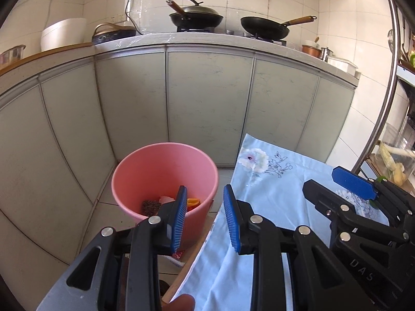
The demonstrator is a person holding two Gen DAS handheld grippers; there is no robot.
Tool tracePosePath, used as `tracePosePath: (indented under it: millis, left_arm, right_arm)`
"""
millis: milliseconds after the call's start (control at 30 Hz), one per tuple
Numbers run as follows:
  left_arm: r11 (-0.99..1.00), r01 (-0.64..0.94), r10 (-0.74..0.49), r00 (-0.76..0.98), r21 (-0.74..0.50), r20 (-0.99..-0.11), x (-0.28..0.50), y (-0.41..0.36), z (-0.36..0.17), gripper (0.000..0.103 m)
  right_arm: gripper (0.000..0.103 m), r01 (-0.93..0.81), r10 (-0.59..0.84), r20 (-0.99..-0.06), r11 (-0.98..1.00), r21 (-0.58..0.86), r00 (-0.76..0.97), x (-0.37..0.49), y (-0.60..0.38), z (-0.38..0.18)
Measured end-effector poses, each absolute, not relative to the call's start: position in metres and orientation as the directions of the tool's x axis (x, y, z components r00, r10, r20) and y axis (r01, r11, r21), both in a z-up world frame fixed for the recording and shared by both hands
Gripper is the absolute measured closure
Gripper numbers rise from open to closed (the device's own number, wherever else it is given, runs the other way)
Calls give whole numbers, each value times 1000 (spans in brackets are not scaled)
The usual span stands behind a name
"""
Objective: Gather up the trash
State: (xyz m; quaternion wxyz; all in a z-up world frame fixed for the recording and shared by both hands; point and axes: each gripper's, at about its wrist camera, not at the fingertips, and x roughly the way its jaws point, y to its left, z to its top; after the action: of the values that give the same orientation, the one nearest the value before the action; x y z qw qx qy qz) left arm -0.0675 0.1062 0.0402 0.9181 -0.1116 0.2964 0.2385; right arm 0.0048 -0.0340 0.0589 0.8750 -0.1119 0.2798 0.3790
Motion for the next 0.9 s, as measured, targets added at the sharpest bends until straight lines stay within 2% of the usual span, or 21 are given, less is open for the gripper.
tracePosePath:
  millis: [900]
  left_arm:
    - [823, -559, 402, 697, -98, -594, -98, 137, 38, 75]
  right_arm:
    - [52, -738, 603, -591, 674, 20, 535, -13, -1, 48]
